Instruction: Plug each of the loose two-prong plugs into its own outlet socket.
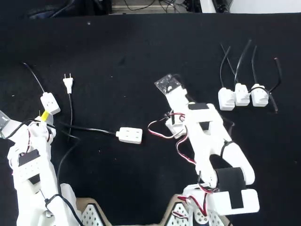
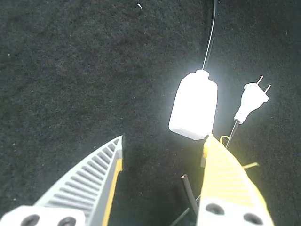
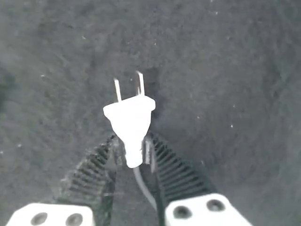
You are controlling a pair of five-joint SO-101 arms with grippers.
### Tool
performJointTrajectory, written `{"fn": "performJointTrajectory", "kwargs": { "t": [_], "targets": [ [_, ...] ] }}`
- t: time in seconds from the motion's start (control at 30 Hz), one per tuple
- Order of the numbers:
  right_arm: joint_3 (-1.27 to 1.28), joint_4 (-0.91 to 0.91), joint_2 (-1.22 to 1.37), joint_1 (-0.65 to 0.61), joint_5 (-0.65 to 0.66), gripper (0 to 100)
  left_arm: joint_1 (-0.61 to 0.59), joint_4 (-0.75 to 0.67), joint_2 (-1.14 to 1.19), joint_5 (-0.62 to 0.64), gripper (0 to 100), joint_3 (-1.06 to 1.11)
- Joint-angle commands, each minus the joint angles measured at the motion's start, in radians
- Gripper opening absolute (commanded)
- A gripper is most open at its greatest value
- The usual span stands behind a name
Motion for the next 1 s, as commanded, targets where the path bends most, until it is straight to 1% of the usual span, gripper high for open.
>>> {"fn": "performJointTrajectory", "kwargs": {
  "t": [0.0, 0.07, 0.1, 0.2, 0.27, 0.3, 0.37, 0.47, 0.5, 0.53, 0.67, 0.77, 0.87, 0.97],
  "targets": [
    [-0.051, 0.086, -0.120, -0.006, 0.008, 1.1, 0.013, -0.018, -0.020, 0.003, 27, -0.042],
    [-0.048, 0.153, -0.170, -0.061, 0.044, 1.1, 0.013, -0.018, -0.020, 0.003, 27, -0.042],
    [-0.039, 0.180, -0.189, -0.097, 0.094, 1.1, 0.013, -0.018, -0.020, 0.003, 27, -0.042],
    [0.027, 0.201, -0.231, -0.157, 0.313, 1.1, 0.013, -0.017, -0.020, 0.003, 27, -0.042],
    [0.067, 0.173, -0.236, -0.155, 0.408, 1.5, 0.013, -0.017, -0.020, 0.003, 27, -0.042],
    [0.082, 0.146, -0.236, -0.144, 0.413, 1.5, 0.013, -0.017, -0.020, 0.003, 27, -0.042],
    [0.105, 0.103, -0.236, -0.112, 0.367, 4.3, 0.013, -0.015, -0.020, 0.003, 27, -0.044],
    [0.143, 0.064, -0.236, -0.074, 0.338, 17.8, 0.013, -0.015, -0.020, 0.003, 27, -0.044],
    [0.160, 0.046, -0.236, -0.064, 0.345, 21.4, 0.013, -0.015, -0.020, 0.003, 27, -0.044],
    [0.176, 0.025, -0.236, -0.057, 0.347, 22.7, 0.013, -0.017, -0.020, 0.003, 27, -0.044],
    [0.200, -0.031, -0.243, -0.046, 0.341, 20.0, 0.013, -0.018, -0.020, 0.003, 27, -0.044],
    [0.191, -0.023, -0.249, -0.075, 0.247, 19.5, 0.013, -0.020, -0.020, 0.003, 27, -0.044],
    [0.168, 0.057, -0.306, -0.121, 0.166, 19.4, 0.013, -0.020, -0.020, 0.003, 27, -0.044],
    [0.162, 0.149, -0.409, -0.184, 0.144, 19.4, 0.013, -0.020, -0.020, 0.003, 27, -0.044]
  ]
}}
